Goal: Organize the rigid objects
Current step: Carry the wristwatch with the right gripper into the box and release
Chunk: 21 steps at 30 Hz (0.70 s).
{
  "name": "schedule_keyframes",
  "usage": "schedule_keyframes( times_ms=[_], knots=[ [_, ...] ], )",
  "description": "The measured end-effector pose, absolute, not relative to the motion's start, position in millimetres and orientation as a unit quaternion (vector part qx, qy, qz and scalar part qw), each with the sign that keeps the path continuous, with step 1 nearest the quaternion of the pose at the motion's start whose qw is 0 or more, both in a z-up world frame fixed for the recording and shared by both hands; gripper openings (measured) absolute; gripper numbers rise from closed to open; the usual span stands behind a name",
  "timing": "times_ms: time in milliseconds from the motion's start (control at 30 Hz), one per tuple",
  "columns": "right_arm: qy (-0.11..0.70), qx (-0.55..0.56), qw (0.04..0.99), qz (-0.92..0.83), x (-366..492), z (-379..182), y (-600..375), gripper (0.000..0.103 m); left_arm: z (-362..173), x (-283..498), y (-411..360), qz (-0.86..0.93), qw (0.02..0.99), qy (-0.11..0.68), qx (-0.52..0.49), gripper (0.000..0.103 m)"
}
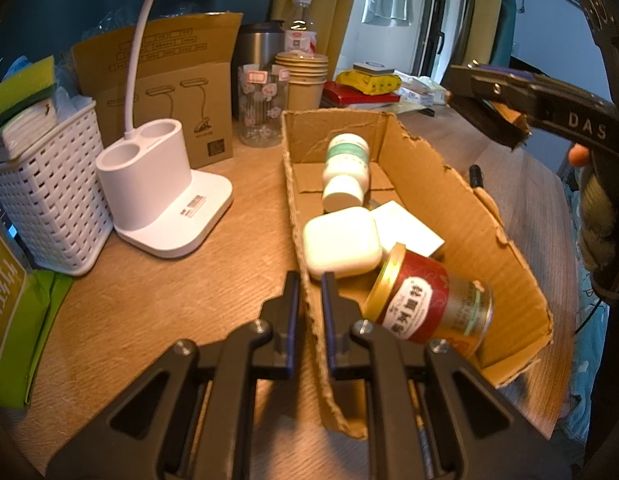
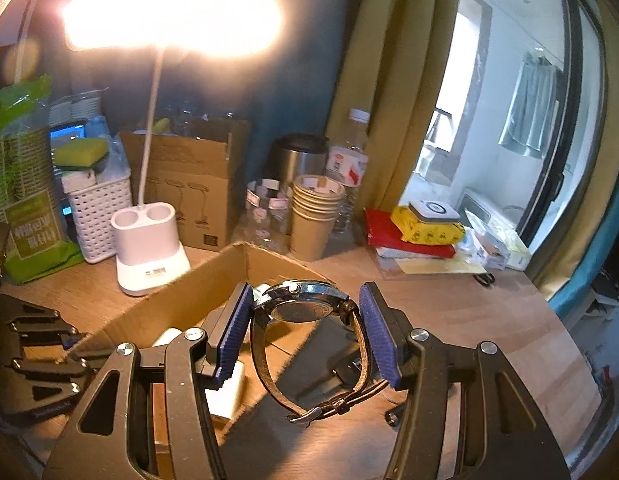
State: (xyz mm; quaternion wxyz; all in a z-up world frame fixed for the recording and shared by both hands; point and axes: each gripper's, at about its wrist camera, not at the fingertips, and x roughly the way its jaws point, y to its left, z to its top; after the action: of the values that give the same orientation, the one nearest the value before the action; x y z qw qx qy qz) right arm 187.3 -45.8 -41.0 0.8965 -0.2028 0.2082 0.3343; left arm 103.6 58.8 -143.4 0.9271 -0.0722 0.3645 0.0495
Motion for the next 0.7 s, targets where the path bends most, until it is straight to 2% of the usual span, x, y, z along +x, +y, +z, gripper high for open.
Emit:
schedule_keyframes(
  times_ms=[700],
  knots=[
    [0.244,-0.211,0.869,0.375,191.4,-68.2,-4.5,0.058,-143.3,103.3,58.6,0.049,0.927,0.365,-0.073,0.012]
  ],
)
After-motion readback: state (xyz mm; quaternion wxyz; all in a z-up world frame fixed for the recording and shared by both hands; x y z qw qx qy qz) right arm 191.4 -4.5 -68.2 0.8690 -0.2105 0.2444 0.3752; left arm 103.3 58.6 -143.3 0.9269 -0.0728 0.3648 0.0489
